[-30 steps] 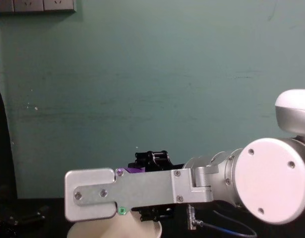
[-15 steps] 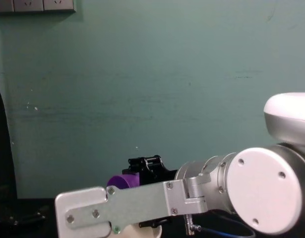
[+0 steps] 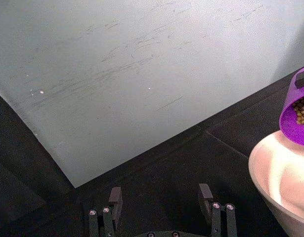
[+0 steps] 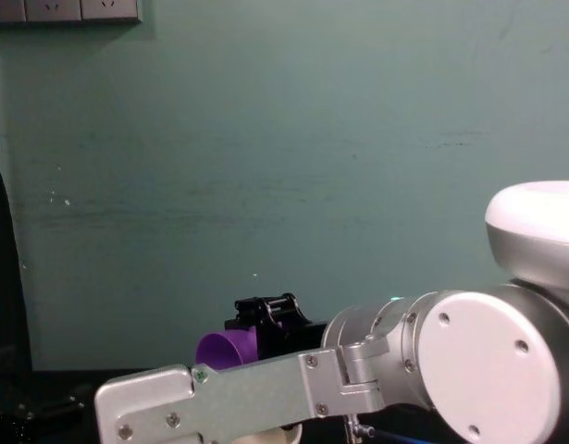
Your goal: Pick up the cup and pour the mung beans from the cup into the bowl.
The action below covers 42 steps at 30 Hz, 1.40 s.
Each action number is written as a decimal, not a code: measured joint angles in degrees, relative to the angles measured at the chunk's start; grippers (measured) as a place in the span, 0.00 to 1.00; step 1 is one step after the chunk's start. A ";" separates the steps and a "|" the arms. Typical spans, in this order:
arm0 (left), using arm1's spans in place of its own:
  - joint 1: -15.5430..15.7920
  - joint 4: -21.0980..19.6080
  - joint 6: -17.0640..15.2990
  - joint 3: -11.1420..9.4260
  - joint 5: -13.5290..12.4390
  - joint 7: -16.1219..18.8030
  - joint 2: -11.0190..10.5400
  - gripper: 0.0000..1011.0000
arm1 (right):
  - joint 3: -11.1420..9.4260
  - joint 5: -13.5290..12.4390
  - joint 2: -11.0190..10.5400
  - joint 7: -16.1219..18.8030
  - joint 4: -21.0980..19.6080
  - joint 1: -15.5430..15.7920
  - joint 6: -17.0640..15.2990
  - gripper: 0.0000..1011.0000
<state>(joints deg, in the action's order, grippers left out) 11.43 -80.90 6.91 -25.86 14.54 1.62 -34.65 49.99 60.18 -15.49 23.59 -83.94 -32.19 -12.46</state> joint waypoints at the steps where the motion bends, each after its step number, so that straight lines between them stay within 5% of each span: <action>1: 0.01 0.00 0.00 0.00 0.00 0.00 0.00 1.00 | -0.14 0.25 0.06 0.00 -0.11 0.13 0.05 0.72; 42: 0.00 0.00 0.00 0.00 0.00 0.00 0.00 1.00 | -0.23 5.26 0.68 1.38 -0.31 0.85 0.27 0.72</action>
<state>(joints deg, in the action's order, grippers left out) 11.43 -80.90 6.91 -25.86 14.55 1.62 -34.64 49.76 65.45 -14.81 24.97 -84.25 -31.34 -12.20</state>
